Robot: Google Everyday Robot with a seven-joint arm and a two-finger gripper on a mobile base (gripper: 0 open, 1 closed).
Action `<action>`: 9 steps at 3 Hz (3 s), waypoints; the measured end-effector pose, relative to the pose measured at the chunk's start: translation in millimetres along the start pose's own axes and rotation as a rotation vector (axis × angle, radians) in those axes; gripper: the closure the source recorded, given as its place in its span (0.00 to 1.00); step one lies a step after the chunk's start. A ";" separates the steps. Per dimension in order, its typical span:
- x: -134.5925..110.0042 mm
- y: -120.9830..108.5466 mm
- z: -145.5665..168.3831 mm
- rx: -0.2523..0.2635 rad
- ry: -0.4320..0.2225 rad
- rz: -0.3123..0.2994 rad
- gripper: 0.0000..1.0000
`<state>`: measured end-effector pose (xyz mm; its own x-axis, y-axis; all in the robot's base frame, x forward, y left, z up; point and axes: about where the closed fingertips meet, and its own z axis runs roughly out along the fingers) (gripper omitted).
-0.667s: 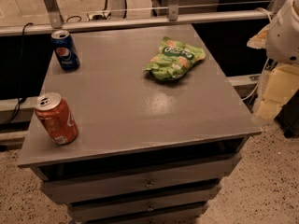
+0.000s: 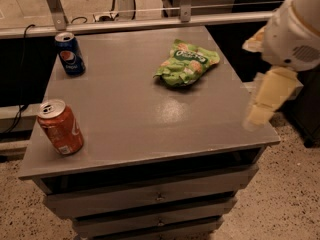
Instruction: Move coke can near pepsi can
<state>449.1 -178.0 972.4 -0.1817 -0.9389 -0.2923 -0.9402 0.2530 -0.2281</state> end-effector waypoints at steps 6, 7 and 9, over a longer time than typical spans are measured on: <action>-269.9 68.4 109.1 -0.248 -0.738 -0.012 0.00; -299.1 75.9 140.1 -0.276 -0.806 0.005 0.00; -334.9 98.2 181.0 -0.355 -0.853 0.031 0.18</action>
Offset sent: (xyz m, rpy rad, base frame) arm 0.0354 0.2935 0.0224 0.6231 -0.0120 0.3055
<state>469.8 203.5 879.9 -0.0671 -0.4073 -0.9109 -0.9972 0.0565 0.0482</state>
